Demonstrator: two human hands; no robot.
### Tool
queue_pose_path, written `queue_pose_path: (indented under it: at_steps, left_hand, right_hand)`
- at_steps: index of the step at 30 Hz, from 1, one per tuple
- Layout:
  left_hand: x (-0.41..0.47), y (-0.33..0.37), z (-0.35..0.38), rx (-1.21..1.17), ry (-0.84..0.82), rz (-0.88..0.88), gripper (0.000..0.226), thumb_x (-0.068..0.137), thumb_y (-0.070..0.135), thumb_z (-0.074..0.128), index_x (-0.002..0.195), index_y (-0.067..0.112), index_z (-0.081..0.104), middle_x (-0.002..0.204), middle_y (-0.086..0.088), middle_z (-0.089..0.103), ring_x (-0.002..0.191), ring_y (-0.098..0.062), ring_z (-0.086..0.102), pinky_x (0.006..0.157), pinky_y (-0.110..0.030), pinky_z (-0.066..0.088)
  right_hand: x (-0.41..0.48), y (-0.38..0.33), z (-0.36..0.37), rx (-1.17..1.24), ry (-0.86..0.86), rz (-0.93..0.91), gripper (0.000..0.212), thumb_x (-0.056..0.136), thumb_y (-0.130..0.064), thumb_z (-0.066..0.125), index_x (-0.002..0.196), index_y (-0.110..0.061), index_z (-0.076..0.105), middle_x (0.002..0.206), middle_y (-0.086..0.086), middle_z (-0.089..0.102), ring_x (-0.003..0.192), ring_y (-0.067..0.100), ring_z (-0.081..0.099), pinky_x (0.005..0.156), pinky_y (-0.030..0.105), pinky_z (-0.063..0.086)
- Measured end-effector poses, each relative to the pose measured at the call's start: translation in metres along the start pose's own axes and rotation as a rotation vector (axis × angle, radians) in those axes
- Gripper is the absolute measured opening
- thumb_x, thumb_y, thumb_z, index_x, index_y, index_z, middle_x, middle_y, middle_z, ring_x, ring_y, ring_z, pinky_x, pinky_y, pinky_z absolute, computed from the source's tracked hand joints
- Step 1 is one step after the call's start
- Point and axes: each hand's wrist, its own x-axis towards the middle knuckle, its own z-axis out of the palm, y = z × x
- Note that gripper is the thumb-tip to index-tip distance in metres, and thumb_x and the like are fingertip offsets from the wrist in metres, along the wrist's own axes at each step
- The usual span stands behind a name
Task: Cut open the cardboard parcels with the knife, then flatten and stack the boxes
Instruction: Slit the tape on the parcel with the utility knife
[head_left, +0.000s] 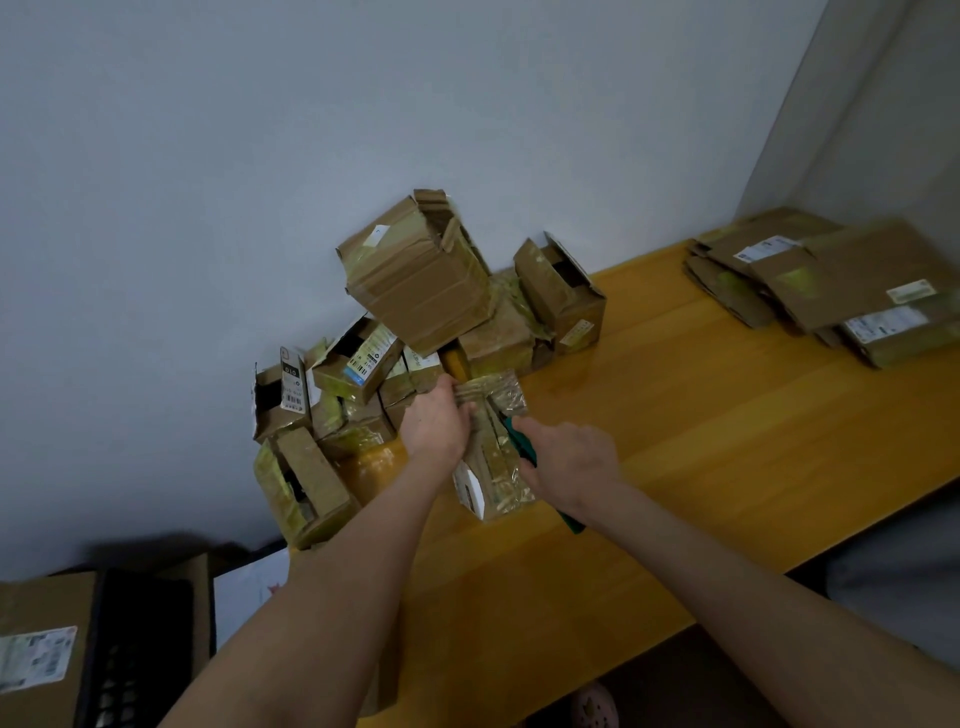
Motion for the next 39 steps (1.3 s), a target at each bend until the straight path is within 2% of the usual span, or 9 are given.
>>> queue_pose_path:
  at_steps: [4, 8, 14, 18, 22, 27, 30, 36, 39]
  left_hand:
    - [-0.004, 0.012, 0.002, 0.019, 0.009, 0.094, 0.034, 0.096, 0.030, 0.057, 0.126, 0.016, 0.052, 0.096, -0.005, 0.069, 0.086, -0.023, 0.067, 0.064, -0.031, 0.050]
    - [0.001, -0.010, 0.002, -0.050, -0.005, -0.046, 0.033, 0.096, 0.030, 0.057, 0.122, 0.011, 0.052, 0.091, -0.001, 0.062, 0.079, -0.019, 0.061, 0.063, -0.030, 0.051]
    - [0.003, -0.030, 0.000, -0.101, -0.030, -0.214, 0.035, 0.095, 0.029, 0.059, 0.118, 0.004, 0.050, 0.094, -0.008, 0.059, 0.077, -0.018, 0.052, 0.059, -0.025, 0.039]
    - [0.007, -0.035, -0.002, -0.103, -0.088, -0.261, 0.042, 0.095, 0.033, 0.059, 0.124, 0.006, 0.047, 0.097, -0.008, 0.055, 0.081, -0.022, 0.059, 0.054, -0.024, 0.039]
    - [0.006, -0.034, -0.002, -0.013, -0.148, -0.295, 0.054, 0.092, 0.042, 0.059, 0.132, 0.009, 0.045, 0.137, -0.019, 0.040, 0.116, -0.034, 0.052, 0.084, -0.039, 0.051]
    - [-0.007, -0.043, 0.002, -0.088, -0.181, -0.352, 0.043, 0.096, 0.039, 0.052, 0.119, 0.003, 0.047, 0.097, -0.007, 0.060, 0.083, -0.023, 0.059, 0.069, -0.035, 0.052]
    - [-0.017, -0.051, -0.001, -0.131, -0.158, -0.358, 0.051, 0.097, 0.037, 0.053, 0.131, 0.002, 0.037, 0.100, -0.009, 0.056, 0.083, -0.022, 0.054, 0.064, -0.031, 0.044]
    - [-0.023, -0.055, 0.004, -0.049, -0.284, -0.259, 0.072, 0.088, 0.038, 0.066, 0.143, 0.011, 0.029, 0.130, -0.012, 0.051, 0.113, -0.026, 0.054, 0.090, -0.039, 0.051]
    - [-0.016, -0.043, 0.003, 0.176, -0.260, 0.048, 0.108, 0.077, 0.046, 0.074, 0.154, 0.015, 0.004, 0.161, -0.008, 0.006, 0.148, -0.028, 0.012, 0.117, -0.048, 0.024]
  right_hand:
    - [-0.009, -0.001, 0.014, 0.043, -0.153, 0.020, 0.032, 0.093, -0.039, 0.051, 0.122, -0.028, 0.057, 0.100, 0.000, 0.066, 0.085, 0.021, 0.061, 0.065, 0.027, 0.041]
    - [-0.008, 0.010, 0.013, 0.111, -0.181, -0.011, 0.041, 0.090, -0.046, 0.052, 0.127, -0.029, 0.052, 0.105, 0.001, 0.066, 0.093, 0.022, 0.063, 0.069, 0.028, 0.045]
    - [-0.015, 0.024, 0.024, 0.139, -0.269, 0.110, 0.034, 0.085, -0.047, 0.053, 0.103, -0.021, 0.064, 0.080, -0.001, 0.057, 0.076, 0.020, 0.056, 0.062, 0.026, 0.042]
    - [-0.006, 0.047, 0.030, 0.653, -0.202, 0.330, 0.024, 0.093, -0.039, 0.052, 0.100, -0.018, 0.062, 0.089, 0.004, 0.066, 0.081, 0.020, 0.064, 0.066, 0.036, 0.052]
    - [0.000, 0.031, 0.038, 1.097, -0.288, 0.417, 0.016, 0.098, -0.023, 0.051, 0.111, -0.013, 0.054, 0.103, 0.006, 0.060, 0.096, 0.023, 0.059, 0.082, 0.036, 0.051]
    - [0.014, 0.010, 0.048, 1.387, -0.189, 0.525, 0.036, 0.100, -0.022, 0.049, 0.134, -0.010, 0.044, 0.113, 0.006, 0.056, 0.109, 0.027, 0.058, 0.098, 0.045, 0.049]
    - [0.026, 0.012, 0.038, 1.414, -0.104, 0.508, 0.036, 0.101, -0.024, 0.047, 0.135, -0.013, 0.043, 0.116, 0.002, 0.054, 0.112, 0.023, 0.055, 0.101, 0.042, 0.046]
    - [0.035, 0.006, 0.038, 1.324, -0.193, 0.467, 0.038, 0.103, -0.023, 0.043, 0.139, -0.010, 0.040, 0.127, 0.006, 0.052, 0.109, 0.021, 0.049, 0.089, 0.032, 0.040]
    - [0.035, 0.009, 0.044, 1.276, -0.176, 0.450, 0.038, 0.103, -0.022, 0.044, 0.139, -0.009, 0.041, 0.131, 0.008, 0.053, 0.102, 0.018, 0.048, 0.082, 0.030, 0.038]
